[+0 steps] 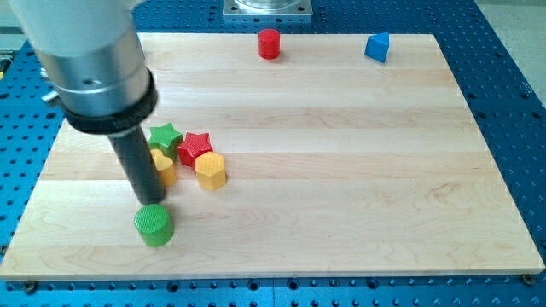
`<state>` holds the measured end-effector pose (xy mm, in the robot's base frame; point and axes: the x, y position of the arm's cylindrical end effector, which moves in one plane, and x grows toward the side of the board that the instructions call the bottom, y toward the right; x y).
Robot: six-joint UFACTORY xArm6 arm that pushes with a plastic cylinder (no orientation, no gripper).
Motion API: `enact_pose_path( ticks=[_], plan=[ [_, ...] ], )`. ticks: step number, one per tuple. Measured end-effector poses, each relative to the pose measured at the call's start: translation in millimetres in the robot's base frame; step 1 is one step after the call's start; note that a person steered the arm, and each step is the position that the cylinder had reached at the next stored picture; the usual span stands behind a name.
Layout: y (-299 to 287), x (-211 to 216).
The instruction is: Place the heart at the center left of the board
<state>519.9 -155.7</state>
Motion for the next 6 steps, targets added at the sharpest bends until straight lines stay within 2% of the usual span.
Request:
enact_pose_path(
  ticks=[2, 3, 4, 5, 6],
  plan=[
    [43, -7],
    [43, -24],
    [2, -30],
    [-77, -30],
    [-75, -37]
  ],
)
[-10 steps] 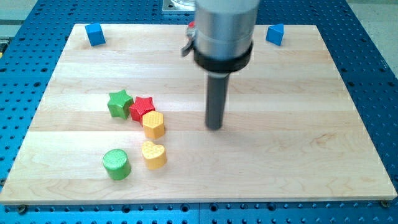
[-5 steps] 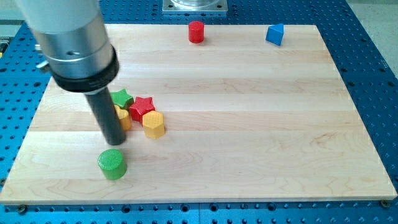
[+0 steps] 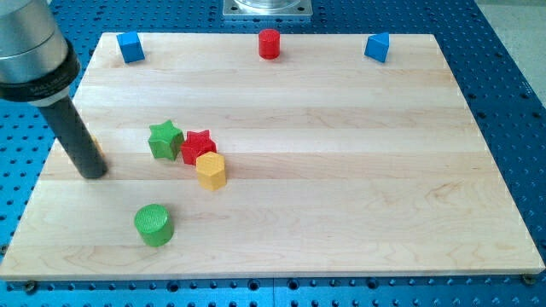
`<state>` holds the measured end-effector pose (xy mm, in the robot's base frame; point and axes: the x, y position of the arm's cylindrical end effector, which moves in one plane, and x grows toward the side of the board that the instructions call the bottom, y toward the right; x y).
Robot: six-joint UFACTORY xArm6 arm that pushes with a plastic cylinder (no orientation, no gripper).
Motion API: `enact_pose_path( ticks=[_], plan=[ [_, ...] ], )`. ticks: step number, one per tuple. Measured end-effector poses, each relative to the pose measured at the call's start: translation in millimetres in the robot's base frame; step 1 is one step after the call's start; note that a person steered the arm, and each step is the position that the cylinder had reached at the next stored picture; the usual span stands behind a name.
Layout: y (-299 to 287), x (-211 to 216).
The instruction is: Place the heart at the center left of the board
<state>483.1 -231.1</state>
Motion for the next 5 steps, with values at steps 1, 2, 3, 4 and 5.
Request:
enact_pose_path(
  ticks=[1, 2, 3, 4, 5],
  plan=[
    [0.0, -13.4],
    [0.0, -18.9],
    [0.3, -18.9],
    [1.5, -18.9],
    [3.4, -18.9]
  ],
)
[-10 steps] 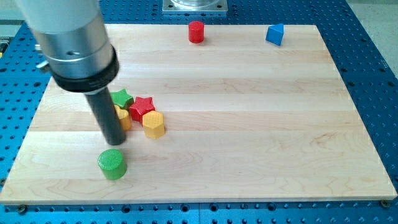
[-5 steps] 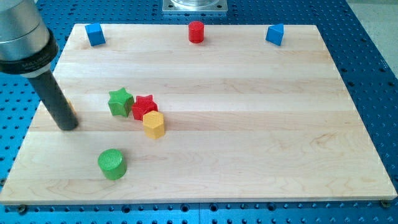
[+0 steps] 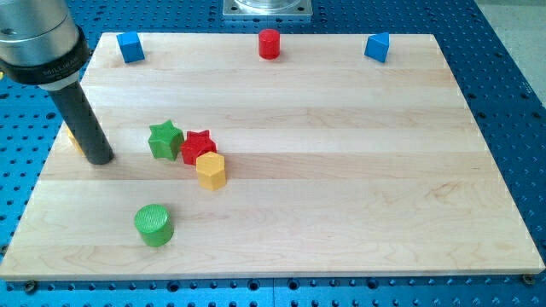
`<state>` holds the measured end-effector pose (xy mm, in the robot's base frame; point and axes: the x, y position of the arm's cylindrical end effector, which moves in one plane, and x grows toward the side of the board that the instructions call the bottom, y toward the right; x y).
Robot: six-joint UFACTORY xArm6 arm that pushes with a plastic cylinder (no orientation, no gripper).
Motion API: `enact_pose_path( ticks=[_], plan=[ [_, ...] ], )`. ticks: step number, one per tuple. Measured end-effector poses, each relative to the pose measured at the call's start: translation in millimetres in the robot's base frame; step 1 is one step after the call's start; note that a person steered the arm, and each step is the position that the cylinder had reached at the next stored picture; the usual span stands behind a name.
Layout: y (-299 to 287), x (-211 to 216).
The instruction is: Place the heart at the center left of the board
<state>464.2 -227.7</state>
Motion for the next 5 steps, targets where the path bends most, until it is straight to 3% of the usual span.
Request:
enact_pose_path(
  ticks=[3, 5],
  plan=[
    [10, 0],
    [76, 24]
  ],
)
